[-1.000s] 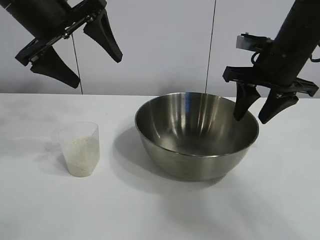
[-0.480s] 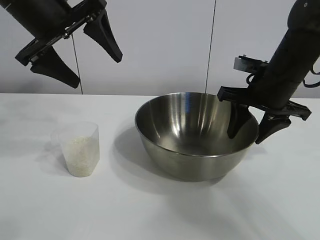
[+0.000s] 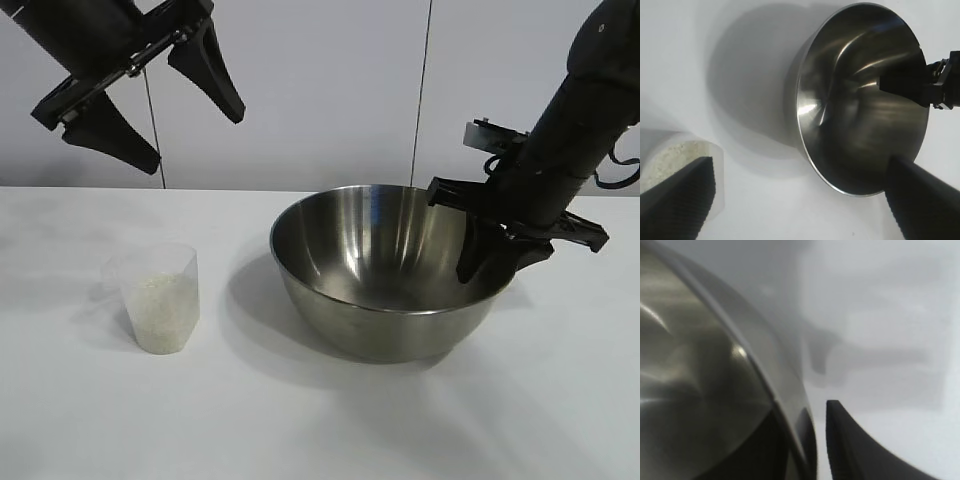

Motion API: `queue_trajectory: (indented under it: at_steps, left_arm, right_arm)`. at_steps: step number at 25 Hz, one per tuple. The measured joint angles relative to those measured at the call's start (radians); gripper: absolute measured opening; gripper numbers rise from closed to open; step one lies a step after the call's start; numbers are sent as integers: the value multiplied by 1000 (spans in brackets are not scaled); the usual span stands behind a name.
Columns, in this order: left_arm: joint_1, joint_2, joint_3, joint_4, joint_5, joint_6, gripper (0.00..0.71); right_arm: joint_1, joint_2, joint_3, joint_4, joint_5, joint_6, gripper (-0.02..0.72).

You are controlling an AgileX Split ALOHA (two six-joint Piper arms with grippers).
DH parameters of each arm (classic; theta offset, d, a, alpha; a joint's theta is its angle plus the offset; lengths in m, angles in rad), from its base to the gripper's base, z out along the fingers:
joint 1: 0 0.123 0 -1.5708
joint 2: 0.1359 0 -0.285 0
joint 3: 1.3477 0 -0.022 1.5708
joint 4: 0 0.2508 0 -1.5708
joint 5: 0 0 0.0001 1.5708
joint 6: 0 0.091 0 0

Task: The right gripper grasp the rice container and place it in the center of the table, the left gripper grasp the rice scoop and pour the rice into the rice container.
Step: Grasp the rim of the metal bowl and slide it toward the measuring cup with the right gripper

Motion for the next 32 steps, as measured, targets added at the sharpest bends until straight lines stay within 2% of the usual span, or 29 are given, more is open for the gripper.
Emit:
queue_trajectory:
  at_steps: [2, 4, 7, 10, 16, 21, 23, 27, 30, 32]
  left_arm:
    - [0, 0, 0, 0, -1, 0, 659]
    - [0, 0, 0, 0, -1, 0, 659]
    - [0, 0, 0, 0, -1, 0, 659]
    - [0, 0, 0, 0, -1, 0, 659]
    - [0, 0, 0, 0, -1, 0, 659]
    - [0, 0, 0, 0, -1, 0, 659]
    - [0, 0, 0, 0, -2, 0, 659]
    - [0, 0, 0, 0, -17, 0, 659]
    - [0, 0, 0, 0, -19, 0, 659]
    - [0, 0, 0, 0, -19, 0, 659]
  right_arm:
    - [0, 0, 0, 0, 0, 0, 38]
    - [0, 0, 0, 0, 1, -3, 19]
    - [0, 1, 0, 23, 2, -5, 13]
    - [0, 5, 0, 56, 10, -34, 12]
    - [0, 8, 0, 79, 43, -72, 12]
    - [1, -15, 0, 152, 75, -143, 12]
    - [7, -30, 0, 161, 86, -162, 11]
    - [51, -38, 0, 129, 100, -165, 11]
    - [113, -38, 0, 69, 103, -155, 11]
    - [155, -38, 0, 14, 93, -119, 11]
